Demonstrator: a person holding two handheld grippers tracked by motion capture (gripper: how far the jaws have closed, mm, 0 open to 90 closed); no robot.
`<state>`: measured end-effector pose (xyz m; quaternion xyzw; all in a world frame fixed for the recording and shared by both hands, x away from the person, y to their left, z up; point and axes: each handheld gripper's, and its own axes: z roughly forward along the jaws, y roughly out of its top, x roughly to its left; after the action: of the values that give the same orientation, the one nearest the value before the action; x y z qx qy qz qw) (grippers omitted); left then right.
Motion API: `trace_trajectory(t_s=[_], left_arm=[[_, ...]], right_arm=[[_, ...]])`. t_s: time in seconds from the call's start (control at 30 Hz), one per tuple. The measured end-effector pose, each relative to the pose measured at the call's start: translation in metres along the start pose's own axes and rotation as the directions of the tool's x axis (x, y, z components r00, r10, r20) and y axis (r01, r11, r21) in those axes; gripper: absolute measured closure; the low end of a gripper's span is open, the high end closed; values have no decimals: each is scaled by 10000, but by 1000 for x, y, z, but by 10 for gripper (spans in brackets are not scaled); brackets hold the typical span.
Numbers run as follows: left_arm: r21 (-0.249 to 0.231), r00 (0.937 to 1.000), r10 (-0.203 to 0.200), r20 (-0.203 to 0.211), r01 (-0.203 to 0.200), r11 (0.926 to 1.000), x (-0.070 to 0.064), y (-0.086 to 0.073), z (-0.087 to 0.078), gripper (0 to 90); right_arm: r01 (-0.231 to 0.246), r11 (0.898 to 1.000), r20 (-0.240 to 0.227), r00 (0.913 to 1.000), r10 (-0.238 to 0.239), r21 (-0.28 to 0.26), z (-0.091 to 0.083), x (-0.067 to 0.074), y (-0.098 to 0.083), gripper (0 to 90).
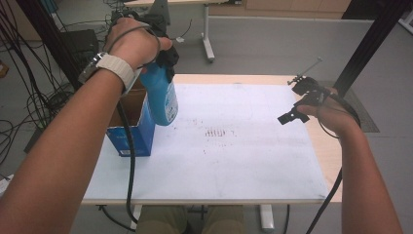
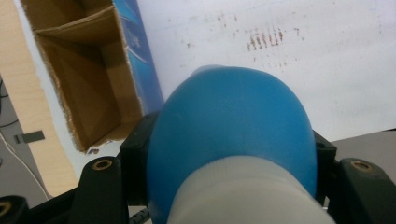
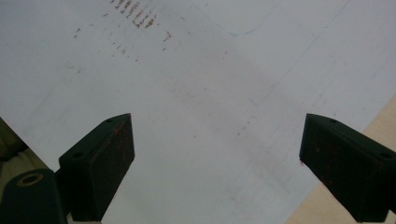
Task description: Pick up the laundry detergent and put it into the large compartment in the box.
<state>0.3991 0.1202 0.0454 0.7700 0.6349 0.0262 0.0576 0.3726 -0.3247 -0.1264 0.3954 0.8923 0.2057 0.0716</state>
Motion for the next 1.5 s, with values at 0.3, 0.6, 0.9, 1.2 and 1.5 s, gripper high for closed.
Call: trace_trajectory(t_s=[0.3, 0.6, 0.9, 1.2, 1.5], left_arm=[[-240, 9992, -390, 88, 392, 9989, 20, -7, -16, 382], [-447, 9971, -757, 41, 758, 9961, 39, -15, -29, 381], [-460, 9931, -1171, -54, 1167, 9921, 56, -20, -37, 381], [-644, 9875, -1573, -111, 1563, 9856, 76, -24, -40, 379], [-900, 9843, -1739, -304, 1705, 9812, 87, -26, -39, 375]], right_arm=[[165, 9999, -97, 9998, -165, -13, 4, -2, 9, 101], [251, 9997, -137, 9996, -251, -22, 7, -5, 12, 101], [356, 9993, -190, 9992, -358, -111, 8, -6, 15, 100], [332, 9994, -250, 9991, -334, -95, 11, -10, 16, 101], [334, 9994, -262, 9991, -334, -2, 14, -10, 18, 101]])
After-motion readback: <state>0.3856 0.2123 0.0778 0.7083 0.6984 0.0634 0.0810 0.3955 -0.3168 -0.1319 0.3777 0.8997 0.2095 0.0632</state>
